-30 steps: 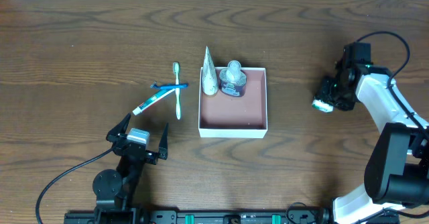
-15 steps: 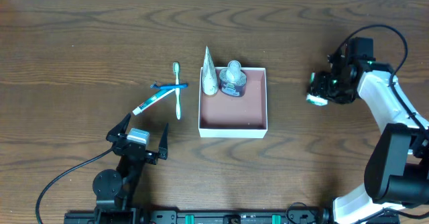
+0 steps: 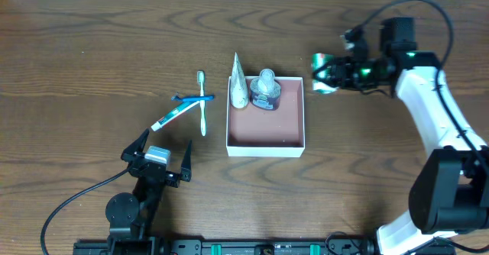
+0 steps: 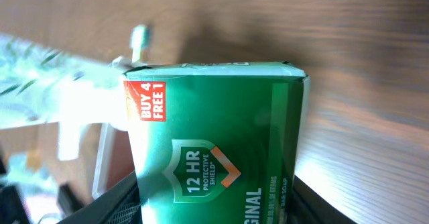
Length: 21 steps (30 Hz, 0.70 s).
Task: Pack container
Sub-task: 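Lower the Dettol box into the box's front right corner and release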
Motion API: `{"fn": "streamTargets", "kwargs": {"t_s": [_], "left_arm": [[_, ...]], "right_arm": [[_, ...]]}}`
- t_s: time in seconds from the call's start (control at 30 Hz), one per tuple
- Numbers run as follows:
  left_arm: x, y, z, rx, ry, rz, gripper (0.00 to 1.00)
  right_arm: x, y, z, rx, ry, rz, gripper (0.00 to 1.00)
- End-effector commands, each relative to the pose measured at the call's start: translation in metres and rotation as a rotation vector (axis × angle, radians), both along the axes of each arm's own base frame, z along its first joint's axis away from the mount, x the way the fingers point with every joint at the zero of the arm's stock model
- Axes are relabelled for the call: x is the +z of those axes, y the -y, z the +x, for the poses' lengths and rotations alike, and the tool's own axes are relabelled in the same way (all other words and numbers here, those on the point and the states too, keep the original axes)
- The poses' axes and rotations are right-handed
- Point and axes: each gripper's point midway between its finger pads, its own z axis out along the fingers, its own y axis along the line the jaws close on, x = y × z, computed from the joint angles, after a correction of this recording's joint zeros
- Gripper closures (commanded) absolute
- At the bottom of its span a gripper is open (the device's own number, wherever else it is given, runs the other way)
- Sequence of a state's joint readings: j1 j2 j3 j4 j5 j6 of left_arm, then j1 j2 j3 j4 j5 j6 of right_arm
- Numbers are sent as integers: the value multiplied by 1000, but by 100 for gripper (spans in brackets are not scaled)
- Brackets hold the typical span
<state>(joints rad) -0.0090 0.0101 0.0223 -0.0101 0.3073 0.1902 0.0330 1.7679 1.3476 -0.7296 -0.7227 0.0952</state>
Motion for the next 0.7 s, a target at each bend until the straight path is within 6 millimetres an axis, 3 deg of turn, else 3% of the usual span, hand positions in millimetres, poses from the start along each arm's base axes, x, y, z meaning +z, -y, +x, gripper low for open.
{"fn": "streamTargets", "kwargs": {"t_s": [0.0, 0.23, 0.5, 0.67], "left_arm": [[-16, 0, 0, 1, -47, -1, 2], [-16, 0, 0, 1, -47, -1, 2], [-16, 0, 0, 1, -47, -1, 2], [-16, 0, 0, 1, -47, -1, 2]], "right_arm": [[23, -40, -8, 82, 37, 47, 48], [0, -67, -19, 11, -38, -122, 50], [-23, -57, -28, -162, -116, -330, 51], [-27, -51, -29, -217, -118, -393, 53]]}}
